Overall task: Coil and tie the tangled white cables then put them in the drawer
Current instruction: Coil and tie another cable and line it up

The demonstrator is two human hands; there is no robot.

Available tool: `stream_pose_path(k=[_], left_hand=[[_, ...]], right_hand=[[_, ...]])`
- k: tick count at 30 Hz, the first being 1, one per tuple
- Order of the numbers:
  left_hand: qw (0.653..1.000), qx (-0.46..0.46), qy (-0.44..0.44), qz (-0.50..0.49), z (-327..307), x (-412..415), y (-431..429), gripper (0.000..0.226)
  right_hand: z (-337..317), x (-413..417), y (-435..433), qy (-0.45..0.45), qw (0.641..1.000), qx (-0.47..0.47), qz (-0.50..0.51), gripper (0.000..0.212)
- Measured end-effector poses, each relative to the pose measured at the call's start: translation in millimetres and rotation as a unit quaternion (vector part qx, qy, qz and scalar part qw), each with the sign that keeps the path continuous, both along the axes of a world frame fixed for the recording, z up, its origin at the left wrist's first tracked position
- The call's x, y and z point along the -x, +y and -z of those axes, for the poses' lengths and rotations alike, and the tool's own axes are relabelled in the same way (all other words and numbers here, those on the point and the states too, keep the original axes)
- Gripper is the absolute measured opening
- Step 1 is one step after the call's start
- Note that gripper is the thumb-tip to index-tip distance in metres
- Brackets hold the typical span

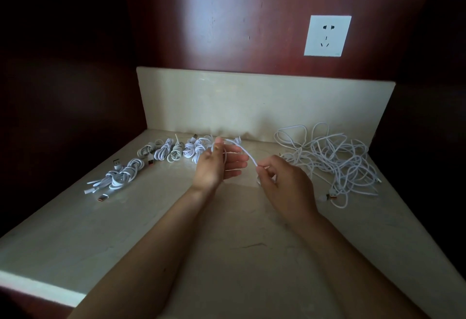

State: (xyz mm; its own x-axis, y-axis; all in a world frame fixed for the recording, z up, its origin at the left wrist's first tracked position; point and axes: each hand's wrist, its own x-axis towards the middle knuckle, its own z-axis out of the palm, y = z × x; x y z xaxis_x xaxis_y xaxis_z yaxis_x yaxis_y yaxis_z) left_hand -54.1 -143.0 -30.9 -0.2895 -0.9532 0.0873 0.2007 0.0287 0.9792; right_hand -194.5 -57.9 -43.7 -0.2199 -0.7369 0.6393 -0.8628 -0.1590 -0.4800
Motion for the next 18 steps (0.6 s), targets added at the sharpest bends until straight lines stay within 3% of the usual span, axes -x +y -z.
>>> stream_pose_path(k=[4,8,11,14,18], left_hand=[[0.999,-0.008,0.022,-0.027,-1.6,-6.0,-2.3,0.052],[0.976,-0.124,0.176,0.019,-9.5,-4.4,-2.3,0.052],[0.96,-0.169,0.223,0.0,-11.4,-4.5,-4.8,0.05],[0.972,-0.146,0.18,-0.04,-8.7,-11.0,-10.7,0.047],[0.994,-0.017,0.006,-0.107,-4.4,-18.4,-12.9,0.049]], right_hand=[[2.4,-5.5,1.5,0.02,1.0,-0.001,-0.014,0.007],[5.4,-14.4,2.4,0.049,0.997,-0.04,-0.046,0.015],[5.9,-19.6,3.7,0.058,0.994,-0.06,-0.074,0.017],[6.2,-23.6,4.9,0.091,0.986,-0.088,-0.108,0.013],[4.8,-26.3,7.9,0.086,0.982,-0.093,-0.141,0.013]])
